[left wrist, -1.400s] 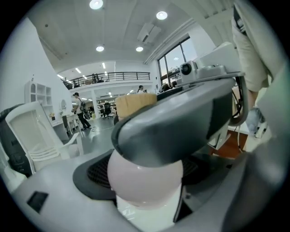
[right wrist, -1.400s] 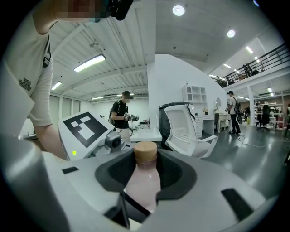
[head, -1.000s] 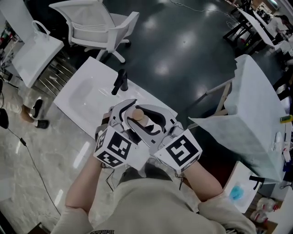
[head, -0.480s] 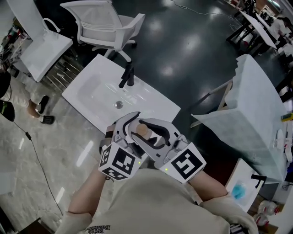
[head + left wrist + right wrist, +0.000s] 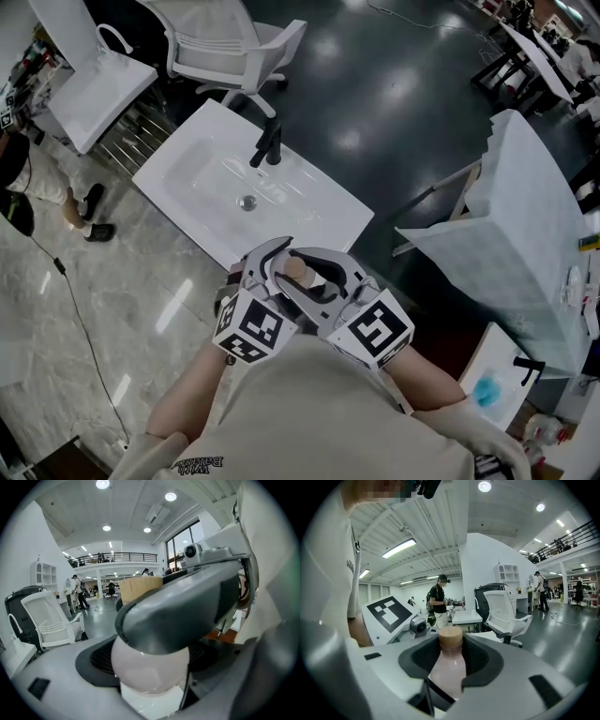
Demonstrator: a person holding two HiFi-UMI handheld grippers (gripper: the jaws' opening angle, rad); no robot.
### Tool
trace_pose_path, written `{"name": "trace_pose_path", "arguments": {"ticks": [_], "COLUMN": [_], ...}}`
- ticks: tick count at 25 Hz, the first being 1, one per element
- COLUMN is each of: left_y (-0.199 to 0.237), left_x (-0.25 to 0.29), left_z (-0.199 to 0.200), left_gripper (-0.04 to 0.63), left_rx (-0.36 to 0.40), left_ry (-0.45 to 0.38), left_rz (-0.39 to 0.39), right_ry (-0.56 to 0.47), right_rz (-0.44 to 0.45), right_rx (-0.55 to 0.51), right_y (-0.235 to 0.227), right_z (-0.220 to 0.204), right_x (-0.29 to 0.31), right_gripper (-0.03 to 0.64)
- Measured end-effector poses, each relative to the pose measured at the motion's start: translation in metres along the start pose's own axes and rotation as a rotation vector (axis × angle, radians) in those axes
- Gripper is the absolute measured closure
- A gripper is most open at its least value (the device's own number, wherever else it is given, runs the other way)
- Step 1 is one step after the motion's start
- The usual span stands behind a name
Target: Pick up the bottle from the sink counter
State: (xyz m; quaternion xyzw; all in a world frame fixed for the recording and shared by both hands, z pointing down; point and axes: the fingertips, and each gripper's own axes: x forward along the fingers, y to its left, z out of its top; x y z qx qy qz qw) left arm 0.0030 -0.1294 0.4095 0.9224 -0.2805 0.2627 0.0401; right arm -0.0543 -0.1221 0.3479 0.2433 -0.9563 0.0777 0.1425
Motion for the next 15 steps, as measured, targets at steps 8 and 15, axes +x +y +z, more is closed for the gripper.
{"name": "trace_pose_path", "arguments": {"ticks": [8, 15], "left_y": [0.0016, -0.0031], "left_x": [0.0015, 0.0064], "left_z": [0.0045, 0.0083], "left_gripper": [0.207, 0.207], "left_rx": [0.006, 0.012], "left_ry": [-0.006, 0.004], "left_rz": [-0.009, -0.016], "right_ry": [0.001, -0.001], "right_rz": [-0.004, -0.008], "right_rx": [-0.006, -0.002], "right_y": [-0.0044, -0.0083], "right_z": [0.0003, 0.0017], "right_x": [-0.0019, -0.0085], "right_gripper": [0.495, 0.495]}}
